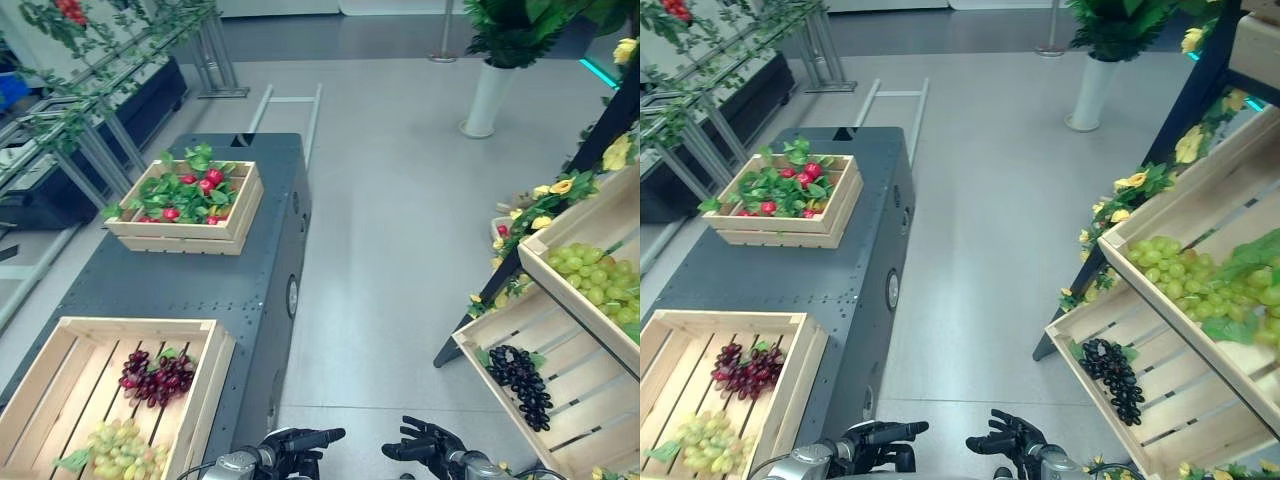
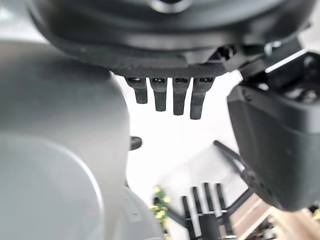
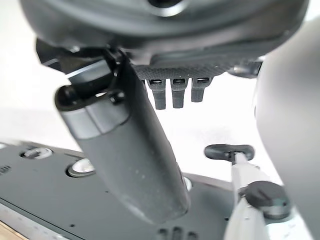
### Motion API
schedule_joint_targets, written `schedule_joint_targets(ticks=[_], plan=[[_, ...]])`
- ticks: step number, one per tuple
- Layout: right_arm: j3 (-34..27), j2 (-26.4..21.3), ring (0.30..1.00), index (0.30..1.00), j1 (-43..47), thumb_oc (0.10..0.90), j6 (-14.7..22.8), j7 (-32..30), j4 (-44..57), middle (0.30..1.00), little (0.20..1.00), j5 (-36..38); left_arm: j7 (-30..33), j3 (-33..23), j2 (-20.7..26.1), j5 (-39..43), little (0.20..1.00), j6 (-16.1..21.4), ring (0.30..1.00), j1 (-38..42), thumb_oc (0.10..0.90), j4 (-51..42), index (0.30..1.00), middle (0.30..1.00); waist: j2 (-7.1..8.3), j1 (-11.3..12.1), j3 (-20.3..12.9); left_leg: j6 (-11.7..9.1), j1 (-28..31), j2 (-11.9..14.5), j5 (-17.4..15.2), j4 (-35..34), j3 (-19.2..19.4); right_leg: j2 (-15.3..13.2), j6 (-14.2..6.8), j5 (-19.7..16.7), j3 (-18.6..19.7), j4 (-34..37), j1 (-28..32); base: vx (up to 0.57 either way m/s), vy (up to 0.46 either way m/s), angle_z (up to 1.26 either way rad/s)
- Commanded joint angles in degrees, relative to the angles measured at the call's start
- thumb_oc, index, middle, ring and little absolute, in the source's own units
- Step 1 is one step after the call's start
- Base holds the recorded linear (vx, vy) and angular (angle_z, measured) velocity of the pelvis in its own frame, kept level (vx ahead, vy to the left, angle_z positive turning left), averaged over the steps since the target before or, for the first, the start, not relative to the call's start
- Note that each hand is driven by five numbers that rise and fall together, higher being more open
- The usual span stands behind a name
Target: Pick up the fruits from the basket on one side to the basket on the other side
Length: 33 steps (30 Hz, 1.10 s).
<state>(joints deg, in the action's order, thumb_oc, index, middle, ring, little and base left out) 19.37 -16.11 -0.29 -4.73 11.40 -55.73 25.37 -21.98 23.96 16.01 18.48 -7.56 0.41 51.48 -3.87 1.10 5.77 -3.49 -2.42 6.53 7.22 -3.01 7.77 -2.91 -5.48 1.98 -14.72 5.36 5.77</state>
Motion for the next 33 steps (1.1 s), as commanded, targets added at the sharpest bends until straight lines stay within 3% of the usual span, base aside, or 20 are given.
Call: schedule_joint_targets(ticks=[1, 3, 4, 6, 9, 11, 13, 14, 16, 23, 33], plan=[[2.3, -0.1, 0.9, 0.9, 4.6, 0.8, 0.0, 3.3, 2.4, 0.9, 0.9, -1.6, -7.9, 0.2, -0.8, 0.2, 0.9, 0.0, 0.9, 4.3, 0.8, -1.3, 0.9, 0.9, 4.85, 1.2, 2.7, -1.2, -0.7, -2.8, -7.1, 8.9, 3.2, -2.1, 1.0, -2.3, -0.6, -0.4, -2.7, -0.08, -0.078, 0.39], [2.4, -0.4, 0.9, 0.9, 5.4, 0.8, 0.0, 2.9, 1.3, 0.9, 0.9, 0.6, -8.9, 0.9, -0.7, 0.0, 0.9, 0.3, 0.9, 5.4, 0.8, -1.2, 0.9, 0.9, 6.1, 1.2, 2.9, 0.2, -2.4, -4.0, -10.9, 18.9, 5.6, -3.2, 1.5, -2.8, -3.0, -0.4, -3.0, -0.03, -0.082, 0.52], [2.4, -0.4, 0.9, 0.9, 5.5, 0.8, -0.1, 2.7, 1.1, 0.9, 0.9, 1.1, -9.1, 0.8, -0.7, 0.3, 0.9, 0.0, 0.9, 5.7, 0.8, -1.2, 0.9, 0.9, 6.01, 1.2, 2.9, 0.3, -1.2, -4.0, -13.0, 20.3, 5.8, -3.0, 1.2, -2.5, -3.4, -0.4, -2.4, 0.03, -0.044, 0.77], [2.2, -0.6, 0.9, 0.9, 5.3, 0.8, -0.7, 2.9, 1.0, 0.9, 0.9, 0.6, -10.2, 0.3, 0.0, 0.7, 0.9, -1.1, 0.9, 5.9, 0.8, -2.3, 0.9, 0.9, 5.74, 0.8, 2.2, 0.2, 1.4, -4.4, -13.5, 20.7, 6.3, -2.6, 1.3, -3.0, -5.1, -0.4, -3.2, 0.02, 0.023, 0.54], [1.9, -0.7, 0.9, 0.9, 4.4, 0.8, -0.6, 2.6, 1.2, 0.9, 0.9, -1.1, -11.4, 0.1, 0.6, 0.5, 0.9, -1.9, 0.9, 5.3, 0.8, -3.3, 0.9, 0.9, 5.12, 0.6, 1.2, -0.3, 4.0, -4.5, -13.1, 17.3, 6.2, -2.1, 1.2, -3.0, -6.7, -0.6, -3.7, 0.01, 0.079, 0.54], [1.4, -0.7, 0.9, 0.9, 3.6, 0.8, -0.6, 1.9, 1.4, 0.9, 0.9, 0.0, -12.6, 0.5, 0.9, -1.3, 0.9, -1.7, 0.9, 4.5, 0.8, -4.0, 0.9, 0.9, 4.61, 0.2, 0.3, -0.3, 6.9, -3.6, -12.9, 10.8, 8.3, -1.9, 1.0, -2.9, -8.4, -0.7, -3.4, 0.01, 0.146, 0.85], [1.0, -0.3, 0.9, 0.9, 2.8, 0.8, -0.7, 1.0, 1.6, 0.9, 0.9, 0.9, -13.1, 1.3, 0.8, -2.6, 0.9, -1.9, 0.9, 4.6, 0.8, -3.9, 0.9, 0.9, 4.05, -0.9, -0.4, -0.9, 9.4, -2.0, -10.9, 2.6, 12.2, -2.1, 0.5, -3.0, -10.7, -0.7, -2.9, -0.02, 0.212, 1.45], [0.6, 0.2, 0.9, 0.9, 2.5, 0.8, 0.0, 0.0, 1.3, 0.9, 0.9, 1.7, -13.4, 2.1, 0.4, -3.3, 0.9, -1.5, 0.9, 5.4, 0.8, -3.0, 0.9, 0.9, 3.55, -1.6, -0.4, -2.0, 10.0, -0.8, -8.1, -1.4, 15.6, -2.4, 0.3, -2.8, -12.6, -0.8, -2.1, -0.06, 0.246, 1.87], [0.2, 0.7, 0.9, 0.9, 2.5, 0.8, 0.9, -0.8, 0.7, 0.9, 0.9, 1.9, -13.6, 2.7, -0.2, -3.9, 0.9, -1.0, 0.9, 6.2, 0.8, -1.9, 0.9, 0.9, 3.05, -2.1, -0.2, -2.6, 9.1, 0.1, -6.8, -2.0, 18.4, -3.3, -0.2, -2.4, -14.7, -1.7, -1.7, -0.07, 0.234, 1.72], [-0.2, 2.3, 0.9, 0.9, 2.6, 0.8, 2.0, -1.4, -0.2, 0.9, 0.9, 1.3, -11.9, 2.9, 0.6, -4.5, 0.9, -1.9, 0.9, 5.4, 0.8, -1.1, 0.9, 0.9, 2.1, -0.9, -0.1, -0.9, 8.2, -1.4, -7.2, -2.0, 18.0, -7.1, -2.4, -2.4, -16.9, -4.7, -2.4, -0.01, 0.244, 0.42], [-0.1, 2.4, 0.9, 0.9, 2.5, 0.8, 1.2, -1.3, 1.4, 0.9, 0.9, 0.2, -8.9, 1.1, 1.0, -4.0, 0.9, -0.6, 0.9, 5.4, 0.8, 1.6, 0.9, 0.9, 2.44, 1.0, 0.2, 1.0, 7.2, -4.0, -7.8, -2.0, 16.1, -10.1, -4.4, -5.5, -17.8, -6.2, -4.0, -0.02, 0.162, 0.2]])
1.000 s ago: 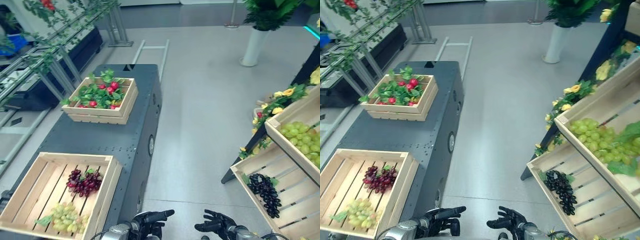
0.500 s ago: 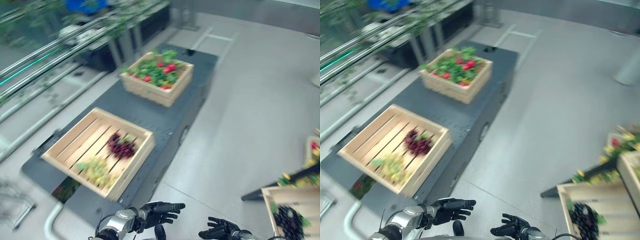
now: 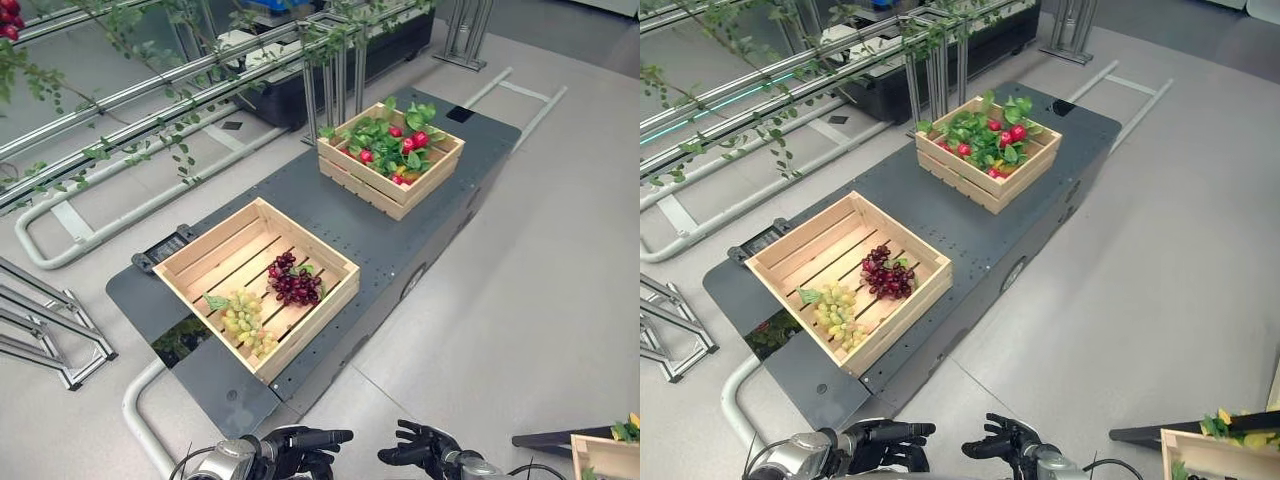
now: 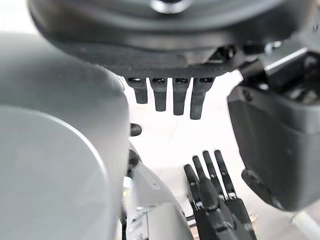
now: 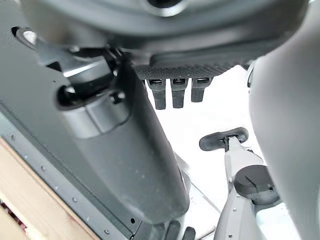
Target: Pick up the fruits from the basket on one side to the basket on the other side
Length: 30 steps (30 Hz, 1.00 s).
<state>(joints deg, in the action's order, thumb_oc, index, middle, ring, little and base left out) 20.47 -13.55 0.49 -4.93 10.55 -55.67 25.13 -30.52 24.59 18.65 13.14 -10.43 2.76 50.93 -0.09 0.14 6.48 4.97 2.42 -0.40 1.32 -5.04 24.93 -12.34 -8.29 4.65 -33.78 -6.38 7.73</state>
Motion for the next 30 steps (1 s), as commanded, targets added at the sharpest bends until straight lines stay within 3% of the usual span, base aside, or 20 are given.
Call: schedule_joint_targets(ticks=[1, 6, 9, 11, 13, 15, 17, 20, 23, 26, 27, 29, 30], plan=[[-1.2, -0.3, 0.9, 0.9, 1.8, 0.8, 1.2, -0.6, 1.6, 0.9, 0.9, 0.7, -0.5, 0.4, -1.6, 1.5, 0.9, 2.4, 0.9, 3.1, 0.8, 2.1, 0.9, 0.9, -1.28, 2.2, -0.3, -7.2, 2.3, 2.7, -2.1, 0.0, -1.3, -1.1, -1.7, -8.4, 1.2, 5.0, -6.1, -0.03, 0.178, 0.08], [-2.3, -0.9, 0.9, 0.9, 1.9, 0.8, 1.9, -3.4, 2.9, 0.9, 0.9, 2.9, 0.8, 0.6, -1.5, 2.5, 0.9, 4.0, 0.9, 3.2, 0.8, 1.3, 0.9, 0.9, -1.08, 3.2, 1.1, -5.1, 3.2, 0.0, -3.4, 0.0, -3.1, -4.4, -2.2, -9.9, 2.1, -2.5, -8.1, -0.01, 0.237, 0.06], [-3.4, -1.6, 0.9, 0.9, 1.2, 0.8, 1.7, -2.5, 4.5, 0.9, 0.9, 2.7, 2.1, 0.6, -1.5, 5.4, 0.9, 4.2, 0.9, 2.9, 0.8, -0.2, 0.9, 0.9, -0.92, 2.9, 2.5, -3.6, 3.9, -1.7, -4.3, 0.1, -4.8, -7.7, -3.6, -13.5, 4.8, -10.5, -11.2, 0.0, 0.26, 0.03], [-4.0, -1.8, 0.9, 0.9, 0.5, 0.8, 2.0, -2.0, 5.2, 0.9, 0.9, 0.9, 3.7, 0.4, -1.4, 7.1, 0.9, 4.4, 0.9, 3.1, 0.8, -1.4, 0.9, 0.9, -0.98, 2.4, 3.3, -2.8, 4.1, -2.4, -4.8, 0.0, -7.1, -8.7, -4.0, -14.5, 8.5, -15.9, -13.5, -0.02, 0.131, 0.25], [-4.6, -2.0, 0.9, 0.9, -0.5, 0.8, 2.7, -2.3, 5.2, 0.9, 0.9, 1.8, 4.5, 0.1, -1.0, 8.6, 0.9, 4.5, 0.9, 3.2, 0.8, -2.5, 0.9, 0.9, -0.9, 1.4, 4.0, -2.4, 4.2, -2.7, -5.1, 0.1, -10.1, -7.4, -3.8, -13.8, 13.7, -19.2, -15.7, -0.01, -0.008, 0.38], [-5.2, -1.8, 0.9, 0.9, -0.9, 0.8, 3.5, -2.6, 5.0, 0.9, 0.9, 2.9, 5.0, 0.3, -1.1, 8.6, 0.9, 4.6, 0.9, 2.9, 0.8, -3.1, 0.9, 0.9, -0.7, 0.0, 4.2, -2.4, 3.6, -2.5, -4.5, 0.9, -13.0, -2.3, -2.0, -12.1, 17.9, -14.9, -15.9, -0.02, -0.131, 0.6], [-5.1, -1.5, 0.9, 0.9, -1.1, 0.8, 4.2, -2.6, 5.4, 0.9, 0.9, 3.5, 5.8, 0.4, -1.0, 7.4, 0.9, 5.0, 0.9, 2.6, 0.8, -4.1, 0.9, 0.9, 0.12, -0.7, 4.5, -2.6, 3.1, -2.9, -5.0, 1.8, -15.1, -0.1, -2.1, -11.9, 20.7, -9.0, -15.3, 0.02, -0.179, 0.89], [-4.6, -1.0, 0.9, 0.9, -0.6, 0.8, 4.1, -1.9, 5.7, 0.9, 0.9, 3.1, 6.5, 0.4, -1.1, 6.9, 0.9, 6.0, 0.9, 2.7, 0.8, -4.6, 0.9, 0.9, 1.39, -0.6, 4.7, -2.7, 2.4, -3.6, -6.2, 2.5, -16.3, -0.8, -3.2, -15.2, 23.6, 1.4, -15.3, 0.1, -0.278, 0.85], [-4.3, -0.5, 0.9, 0.9, 1.1, 0.8, 3.9, -1.6, 3.7, 0.9, 0.9, 4.2, 5.4, 1.0, -0.6, 5.0, 0.9, 6.6, 0.9, 3.8, 0.8, -5.2, 0.9, 0.9, 1.58, -0.8, 4.6, -2.9, 2.2, -2.9, -7.8, 3.8, -17.5, -1.3, -3.7, -17.0, 27.0, 9.3, -15.6, 0.18, -0.34, 0.55], [-4.4, -0.1, 0.9, 0.9, 1.6, 0.8, 3.7, -1.4, 2.1, 0.9, 0.9, 4.1, 4.6, 1.2, 0.5, 4.6, 0.9, 7.2, 0.9, 3.6, 0.8, -6.7, 0.9, 0.9, 1.82, -1.4, 4.7, -2.7, 2.2, -2.1, -9.0, 5.9, -18.8, -0.9, -3.7, -17.0, 29.9, 6.8, -16.4, 0.21, -0.349, 0.54], [-4.4, 0.0, 0.9, 0.9, 1.4, 0.8, 3.6, -1.5, 1.9, 0.9, 0.9, 5.1, 4.4, 1.1, 1.3, 5.2, 0.9, 7.2, 0.9, 2.9, 0.8, -8.4, 0.9, 0.9, 2.0, -1.5, 4.8, -3.0, 2.0, -0.5, -9.1, 7.4, -18.5, 0.1, -3.5, -13.8, 29.7, 5.1, -15.7, 0.2, -0.422, 0.8], [-4.4, -0.1, 0.9, 0.9, 1.1, 0.8, 2.9, -1.7, 2.8, 0.9, 0.9, 5.6, 4.7, 1.0, 1.5, 5.1, 0.9, 7.2, 0.9, 2.1, 0.8, -10.3, 0.9, 0.9, 2.43, -1.5, 4.8, -3.6, 2.0, 1.0, -8.8, 8.3, -18.5, 1.1, -3.2, -12.2, 29.1, 4.7, -14.3, 0.15, -0.377, 0.9], [-3.9, -0.3, 0.9, 0.9, 0.4, 0.8, 2.7, -1.1, 4.6, 0.9, 0.9, 3.7, 4.2, 1.3, 1.9, 4.5, 0.9, 8.9, 0.9, 1.4, 0.8, -13.2, 0.9, 0.9, 2.94, -1.9, 4.5, -4.8, 2.4, 3.4, -7.7, 7.5, -17.4, 2.3, -2.6, -11.0, 28.2, 5.4, -12.9, 0.13, -0.344, 0.85]])
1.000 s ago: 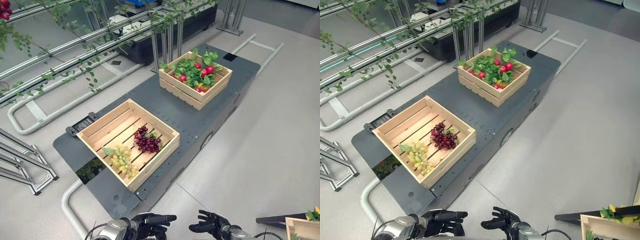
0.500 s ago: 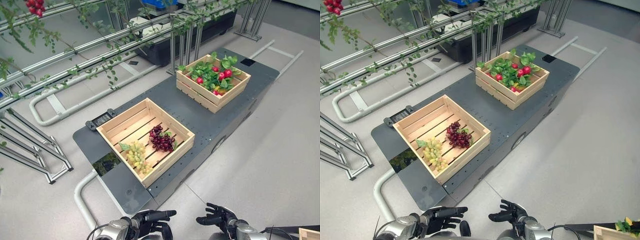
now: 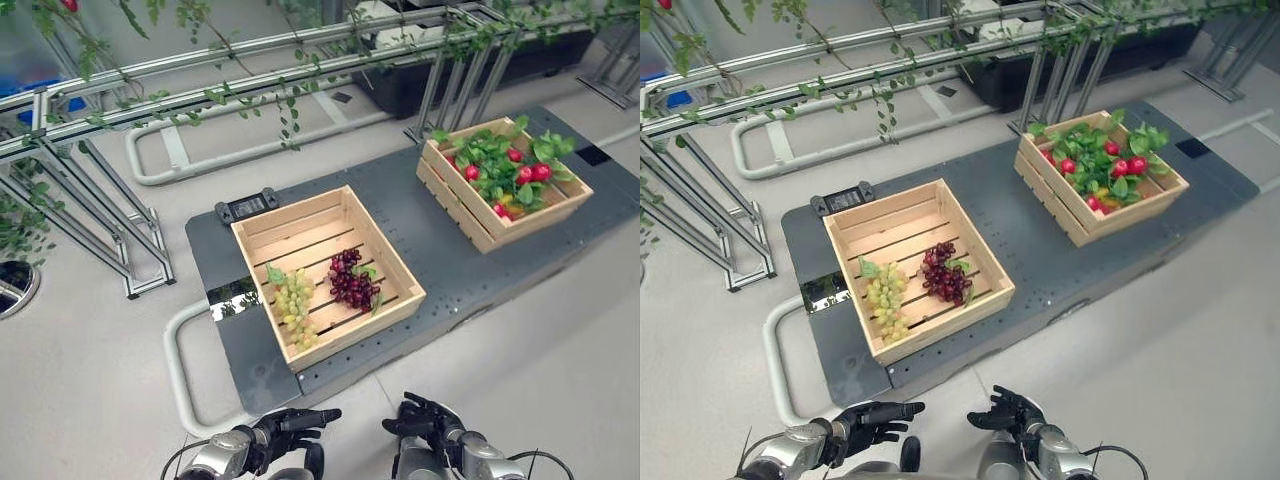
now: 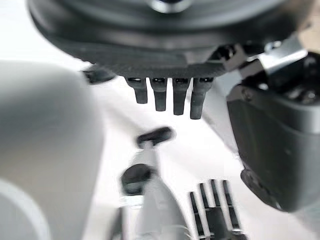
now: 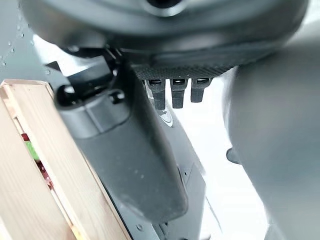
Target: Pick up the fruits from the basket on one side to the basket on the other side
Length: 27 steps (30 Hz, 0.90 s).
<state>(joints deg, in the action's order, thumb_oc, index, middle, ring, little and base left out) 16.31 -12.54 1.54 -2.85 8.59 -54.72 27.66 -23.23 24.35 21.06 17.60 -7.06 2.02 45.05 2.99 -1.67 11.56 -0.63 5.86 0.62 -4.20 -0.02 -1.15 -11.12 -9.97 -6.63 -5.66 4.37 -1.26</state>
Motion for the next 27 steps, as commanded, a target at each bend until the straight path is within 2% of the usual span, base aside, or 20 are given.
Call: schedule_joint_targets(ticks=[1, 2, 4, 7, 10, 14, 19, 22, 23, 24, 27], plan=[[0.7, -1.8, 0.9, 0.9, -1.0, 0.8, 0.6, 0.3, 4.4, 0.9, 0.9, 1.5, -4.0, 1.9, -0.1, 0.8, 0.9, 6.0, 0.9, 2.3, 0.8, -9.0, 0.9, 0.9, 0.08, -0.3, -1.0, -0.1, -0.9, 4.0, -1.1, 1.6, 10.4, 1.6, -0.1, 0.8, -1.2, -4.2, -2.9, 0.13, -0.335, 0.67], [0.8, -1.9, 0.9, 0.9, -1.0, 0.8, 0.5, 0.1, 4.5, 0.9, 0.9, 1.7, -4.1, 1.9, -0.1, 0.7, 0.9, 6.1, 0.9, 2.4, 0.8, -9.4, 0.9, 0.9, 0.11, -0.3, -1.1, -0.2, -0.8, 4.3, -1.0, 1.4, 10.7, 1.7, 0.0, 0.9, -1.5, -4.0, -2.7, 0.11, -0.251, 0.52], [0.9, -2.1, 0.9, 0.9, -1.4, 0.8, -0.3, -1.7, 5.6, 0.9, 0.9, 3.4, -6.5, 3.3, 0.3, -1.2, 0.9, 8.8, 0.9, 4.3, 0.8, -13.6, 0.9, 0.9, -0.02, -1.1, -2.1, -1.6, -1.3, 7.0, 1.6, -0.5, 15.8, 2.4, 1.1, 1.7, -5.4, -1.8, -1.0, 0.06, -0.218, 0.47], [0.5, -3.0, 0.9, 0.9, -1.6, 0.8, 0.8, -2.2, 4.6, 0.9, 0.9, 4.1, -10.6, 5.8, 1.7, -2.1, 0.9, 11.3, 0.9, 7.5, 0.8, -19.4, 0.9, 0.9, -1.45, -2.2, -2.0, -3.5, -2.1, 8.5, 3.7, -2.9, 20.9, 2.4, 1.2, 3.0, -10.1, -1.0, 0.5, 0.03, -0.028, 0.78], [-0.4, -4.0, 0.9, 0.9, -1.4, 0.8, 1.7, -1.2, 2.6, 0.9, 0.9, 4.1, -12.4, 7.3, 4.8, -3.3, 0.9, 11.6, 0.9, 9.6, 0.8, -28.0, 0.9, 0.9, -2.55, -2.4, -1.7, -3.7, -2.7, 8.1, 5.4, -4.4, 20.4, 1.9, 1.3, 2.7, -11.1, -0.9, 0.4, -0.01, 0.075, 0.67], [-1.1, -4.8, 0.9, 0.9, -3.2, 0.8, 1.6, -0.3, 1.8, 0.9, 0.9, 3.1, -15.4, 6.4, 11.0, -3.6, 0.9, 12.8, 0.9, 9.7, 0.8, -39.6, 0.9, 0.9, -3.42, -2.2, -2.7, -3.1, -2.5, 6.6, 4.6, -5.0, 18.5, 1.2, 0.6, 2.4, -10.2, -0.2, 1.0, 0.09, 0.122, 0.05], [-2.3, -5.0, 0.9, 0.9, -5.4, 0.8, 2.2, 1.4, 1.1, 0.9, 0.9, 1.0, -16.5, 3.4, 18.8, -0.5, 0.9, 16.1, 0.9, 10.9, 0.8, -51.8, 0.9, 0.9, -3.7, -2.3, -3.4, -1.6, -1.8, 4.8, 3.4, -5.0, 18.9, -0.2, -0.9, 1.9, -8.9, -0.9, 0.4, 0.08, 0.121, 0.0], [-2.9, -4.7, 0.9, 0.9, -6.8, 0.8, 2.9, 1.8, 0.9, 0.9, 0.9, -0.1, -15.7, 0.6, 20.5, 3.0, 0.9, 19.9, 0.9, 11.5, 0.8, -57.9, 0.9, 0.9, -3.64, -2.2, -3.6, -1.0, -1.6, 4.2, 2.7, -5.0, 18.9, -0.8, -1.6, 1.7, -9.1, -1.2, 0.4, 0.06, 0.07, 0.0], [-3.1, -4.6, 0.9, 0.9, -7.2, 0.8, 3.2, 2.0, 0.7, 0.9, 0.9, -0.4, -12.2, -1.2, 21.0, 1.7, 0.9, 23.8, 0.9, 12.1, 0.8, -60.3, 0.9, 0.9, -3.52, -2.1, -3.6, -0.8, -1.5, 3.8, 2.4, -5.0, 18.8, -1.2, -1.9, 1.5, -9.1, -1.3, 0.2, 0.05, 0.041, 0.01], [-3.2, -4.4, 0.9, 0.9, -7.4, 0.8, 3.3, 2.0, 0.7, 0.9, 0.9, -0.6, -11.1, -1.7, 21.1, 1.3, 0.9, 24.2, 0.9, 12.4, 0.8, -60.8, 0.9, 0.9, -3.47, -2.1, -3.7, -0.7, -1.5, 3.7, 2.3, -5.0, 18.8, -1.3, -2.0, 1.4, -9.1, -1.4, 0.1, 0.06, 0.04, 0.01], [-3.3, -3.4, 0.9, 0.9, -8.8, 0.8, 3.5, 1.6, 1.4, 0.9, 0.9, -1.0, 3.8, -7.7, 21.1, -10.3, 0.9, 32.7, 0.9, 13.5, 0.8, -62.3, 0.9, 0.9, -2.93, -1.8, -3.8, -0.5, -1.2, 3.4, 1.4, -5.0, 18.6, -1.8, -2.4, 1.2, -9.4, -1.5, -0.1, 0.06, 0.012, 0.0]])
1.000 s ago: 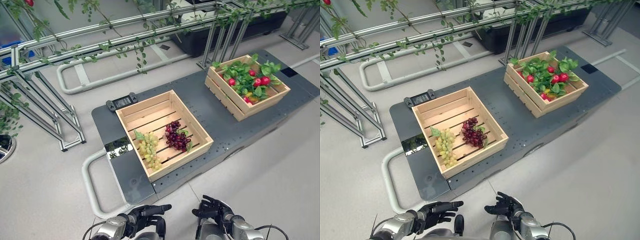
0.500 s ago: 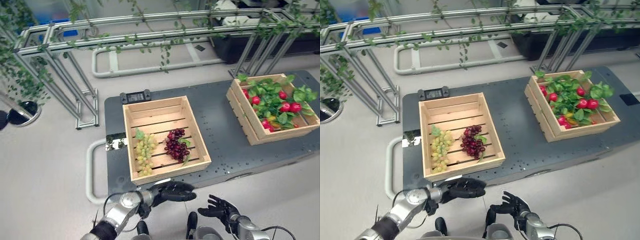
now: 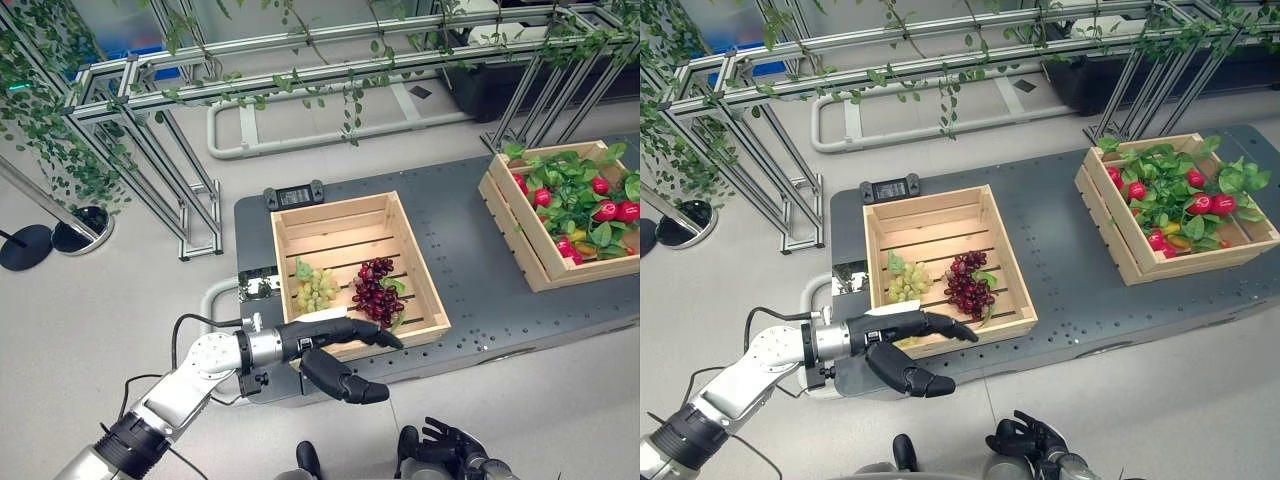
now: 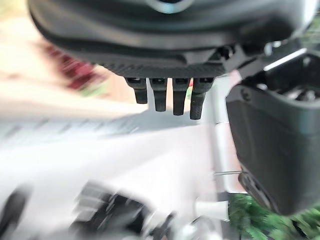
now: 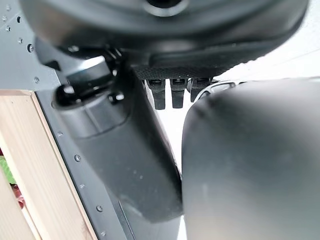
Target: Pick up the fruits from the basket on one side to the basket on the other side
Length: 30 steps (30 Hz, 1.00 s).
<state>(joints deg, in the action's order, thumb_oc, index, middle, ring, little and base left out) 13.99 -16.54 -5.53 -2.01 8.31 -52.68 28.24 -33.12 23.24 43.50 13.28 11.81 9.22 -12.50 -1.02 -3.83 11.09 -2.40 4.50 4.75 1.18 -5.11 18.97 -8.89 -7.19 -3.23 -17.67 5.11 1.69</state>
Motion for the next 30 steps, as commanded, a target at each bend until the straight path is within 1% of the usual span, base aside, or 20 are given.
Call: schedule_joint_targets(ticks=[1, 2, 4, 5, 6, 7, 8, 10, 11, 12, 13, 14, 15, 17, 18, 19, 22, 25, 28, 30], plan=[[-1.1, 0.9, 0.9, 0.9, -2.0, 0.8, 2.8, 1.9, -0.6, 0.9, 0.9, -1.7, 15.7, -7.7, -1.1, -7.7, 0.9, 14.6, 0.9, 6.3, 0.8, -4.8, 0.9, 0.9, 1.17, 0.4, -3.4, 1.3, 0.1, -0.8, -4.1, 0.1, -1.6, -4.0, -5.2, -2.2, 2.5, -2.3, -3.1, 0.05, -0.008, -0.01], [-1.1, 1.3, 0.9, 0.9, -2.5, 0.8, 3.0, 1.9, -0.3, 0.9, 0.9, -1.8, 19.5, -9.7, -1.0, -11.4, 0.9, 16.5, 0.9, 6.4, 0.8, -4.3, 0.9, 0.9, 1.37, 0.5, -3.5, 1.3, 0.2, -0.8, -4.2, 0.1, -1.7, -4.0, -5.2, -2.1, 2.4, -2.4, -3.2, 0.04, -0.015, -0.02], [-1.1, 1.7, 0.9, 0.9, -2.9, 0.8, 3.3, 2.0, -0.2, 0.9, 0.9, -2.0, 21.9, -11.3, -0.9, -14.2, 0.9, 17.4, 0.9, 6.6, 0.8, -4.0, 0.9, 0.9, 1.6, 0.6, -3.8, 1.3, 0.0, -0.8, -4.2, 0.1, -1.6, -4.0, -5.2, -2.2, 2.3, -2.5, -3.5, 0.05, -0.021, -0.01], [-1.0, 2.0, 0.9, 0.9, -3.6, 0.8, 3.5, 2.4, 0.3, 0.9, 0.9, -1.8, 27.0, -13.7, -0.4, -18.3, 0.9, 18.5, 0.9, 6.3, 0.8, -2.9, 0.9, 0.9, 1.89, 0.5, -3.7, 1.2, 0.2, -0.7, -4.4, 0.1, -1.7, -3.9, -5.2, -1.8, 2.2, -2.6, -3.3, 0.08, -0.032, 0.01], [-1.0, 2.0, 0.9, 0.9, -4.0, 0.8, 3.6, 2.6, 0.7, 0.9, 0.9, -1.6, 29.6, -14.7, -0.1, -21.2, 0.9, 19.5, 0.9, 6.1, 0.8, -2.0, 0.9, 0.9, 2.12, 0.4, -4.0, 1.1, -0.1, -0.6, -4.3, 0.1, -1.5, -3.7, -5.1, -1.8, 2.3, -2.5, -3.6, 0.09, -0.03, 0.02], [-1.0, 2.0, 0.9, 0.9, -4.1, 0.8, 3.7, 2.8, 0.6, 0.9, 0.9, -1.5, 31.0, -14.9, 0.0, -22.7, 0.9, 19.6, 0.9, 6.1, 0.8, -1.8, 0.9, 0.9, 2.17, 0.3, -3.8, 1.1, 0.2, -0.6, -4.5, 0.1, -1.5, -3.6, -5.0, -1.6, 2.3, -2.7, -3.5, 0.07, -0.027, 0.01], [-0.9, 2.0, 0.9, 0.9, -4.2, 0.8, 3.8, 3.1, 0.5, 0.9, 0.9, -1.6, 34.7, -15.1, 0.2, -26.8, 0.9, 19.1, 0.9, 6.2, 0.8, -1.2, 0.9, 0.9, 2.26, 0.2, -3.7, 1.1, 0.3, -0.5, -4.5, 0.1, -1.4, -3.5, -4.9, -1.3, 2.4, -2.9, -3.6, 0.07, -0.023, 0.01], [-0.5, 1.8, 0.9, 0.9, -4.2, 0.8, 4.0, 3.5, 0.3, 0.9, 0.9, -1.4, 39.5, -14.9, 0.9, -30.6, 0.9, 17.9, 0.9, 6.7, 0.8, 0.3, 0.9, 0.9, 2.38, -0.1, -3.5, 0.9, 0.3, -0.3, -4.3, 0.1, -1.1, -3.1, -4.7, -0.9, 2.7, -3.3, -3.9, 0.07, -0.03, 0.01], [-0.2, 1.7, 0.9, 0.9, -4.3, 0.8, 4.4, 3.8, 0.0, 0.9, 0.9, -1.2, 43.5, -14.2, 1.5, -34.2, 0.9, 16.8, 0.9, 7.6, 0.8, 1.8, 0.9, 0.9, 2.43, -0.4, -3.2, 0.8, 0.2, -0.1, -4.2, 0.1, -0.8, -2.9, -4.5, -0.6, 2.8, -3.8, -4.1, 0.06, -0.022, 0.0], [-0.2, 1.6, 0.9, 0.9, -4.2, 0.8, 4.4, 3.8, 0.1, 0.9, 0.9, -1.1, 44.3, -13.9, 1.7, -34.7, 0.9, 16.5, 0.9, 7.9, 0.8, 2.2, 0.9, 0.9, 2.45, -0.5, -3.1, 0.8, 0.2, 0.0, -4.1, 0.1, -0.8, -2.9, -4.5, -0.5, 2.9, -3.9, -4.2, 0.05, -0.02, -0.01], [0.2, 1.2, 0.9, 0.9, -4.0, 0.8, 4.6, 3.8, 0.4, 0.9, 0.9, -0.6, 47.7, -12.7, 2.5, -37.4, 0.9, 14.4, 0.9, 9.3, 0.8, 4.0, 0.9, 0.9, 2.49, -0.9, -2.6, 0.7, -0.1, 0.1, -3.9, 0.1, -0.5, -2.6, -4.3, 0.0, 3.3, -4.6, -4.7, 0.0, -0.016, -0.03], [0.4, 0.8, 0.9, 0.9, -3.7, 0.8, 5.2, 3.5, 1.0, 0.9, 0.9, -0.3, 50.3, -11.2, 3.3, -39.6, 0.9, 13.3, 0.9, 10.8, 0.8, 5.6, 0.9, 0.9, 2.55, -1.3, -1.9, 0.6, -0.5, 0.3, -3.7, 0.3, -0.3, -2.4, -4.1, 0.4, 3.6, -5.2, -5.3, -0.02, -0.022, -0.04], [0.7, 0.3, 0.9, 0.9, -3.3, 0.8, 6.3, 2.8, 1.3, 0.9, 0.9, -0.2, 52.4, -9.6, 4.1, -40.7, 0.9, 12.0, 0.9, 12.3, 0.8, 7.0, 0.9, 0.9, 2.57, -1.7, -1.1, 0.6, -1.0, 0.4, -3.6, 0.6, -0.1, -2.2, -4.0, 0.7, 4.0, -5.7, -6.0, -0.04, -0.016, -0.04], [1.0, -0.7, 0.9, 0.9, -2.0, 0.8, 7.3, 1.7, 2.7, 0.9, 0.9, 0.3, 56.4, -6.8, 5.1, -43.6, 0.9, 9.9, 0.9, 15.3, 0.8, 9.8, 0.9, 0.9, 2.49, -2.2, 0.5, 0.5, -2.5, 0.5, -3.6, 1.7, -0.1, -2.0, -3.7, 1.0, 4.7, -6.7, -7.4, -0.05, -0.008, -0.03], [1.1, -0.9, 0.9, 0.9, -1.8, 0.8, 7.6, 1.4, 3.2, 0.9, 0.9, 0.5, 57.1, -6.0, 5.5, -44.3, 0.9, 9.2, 0.9, 16.1, 0.8, 10.5, 0.9, 0.9, 2.45, -2.3, 1.0, 0.5, -2.9, 0.5, -3.7, 2.0, -0.1, -1.9, -3.6, 1.1, 4.9, -7.0, -7.8, -0.1, -0.001, -0.05], [1.7, -1.8, 0.9, 0.9, -0.8, 0.8, 7.5, 0.2, 5.8, 0.9, 0.9, 1.4, 60.5, -2.6, 7.3, -46.4, 0.9, 7.0, 0.9, 19.9, 0.8, 14.2, 0.9, 0.9, 2.36, -3.1, 2.7, 0.4, -4.7, 0.7, -3.8, 3.6, 0.1, -1.7, -3.2, 1.6, 5.5, -8.1, -9.4, -0.09, 0.0, -0.07], [2.2, -2.7, 0.9, 0.9, 0.2, 0.8, 7.2, -0.6, 8.3, 0.9, 0.9, 2.3, 63.8, 1.7, 9.0, -47.8, 0.9, 4.3, 0.9, 24.7, 0.8, 18.7, 0.9, 0.9, 2.35, -4.0, 4.6, 0.1, -6.9, 1.0, -4.1, 5.9, 0.3, -1.7, -2.9, 1.9, 6.1, -9.4, -11.2, -0.09, 0.002, -0.12], [3.2, -3.9, 0.9, 0.9, 1.3, 0.8, 8.0, -0.5, 10.0, 0.9, 0.9, 2.4, 66.2, 7.0, 9.8, -49.6, 0.9, 0.2, 0.9, 30.5, 0.8, 25.0, 0.9, 0.9, 2.31, -5.2, 6.9, -0.1, -9.6, 1.6, -4.3, 8.8, 0.7, -1.7, -2.4, 2.3, 6.9, -11.6, -13.9, -0.07, 0.024, -0.09], [4.4, -5.2, 0.9, 0.9, 2.5, 0.8, 8.8, -0.4, 12.1, 0.9, 0.9, 2.3, 68.0, 10.9, 9.6, -51.0, 0.9, -4.6, 0.9, 35.1, 0.8, 30.0, 0.9, 0.9, 2.69, -6.1, 9.2, -0.2, -12.6, 1.9, -4.9, 12.6, 0.8, -1.3, -1.7, 3.0, 7.5, -14.1, -16.5, -0.08, 0.005, -0.05], [5.7, -6.2, 0.9, 0.9, 3.4, 0.8, 9.5, -1.0, 14.1, 0.9, 0.9, 2.8, 68.8, 12.6, 8.1, -51.6, 0.9, -7.1, 0.9, 37.9, 0.8, 33.5, 0.9, 0.9, 3.33, -6.5, 10.7, -0.4, -15.5, 2.3, -5.8, 16.5, 0.6, -1.2, -1.2, 3.7, 7.8, -16.6, -18.8, -0.11, -0.019, -0.07]])
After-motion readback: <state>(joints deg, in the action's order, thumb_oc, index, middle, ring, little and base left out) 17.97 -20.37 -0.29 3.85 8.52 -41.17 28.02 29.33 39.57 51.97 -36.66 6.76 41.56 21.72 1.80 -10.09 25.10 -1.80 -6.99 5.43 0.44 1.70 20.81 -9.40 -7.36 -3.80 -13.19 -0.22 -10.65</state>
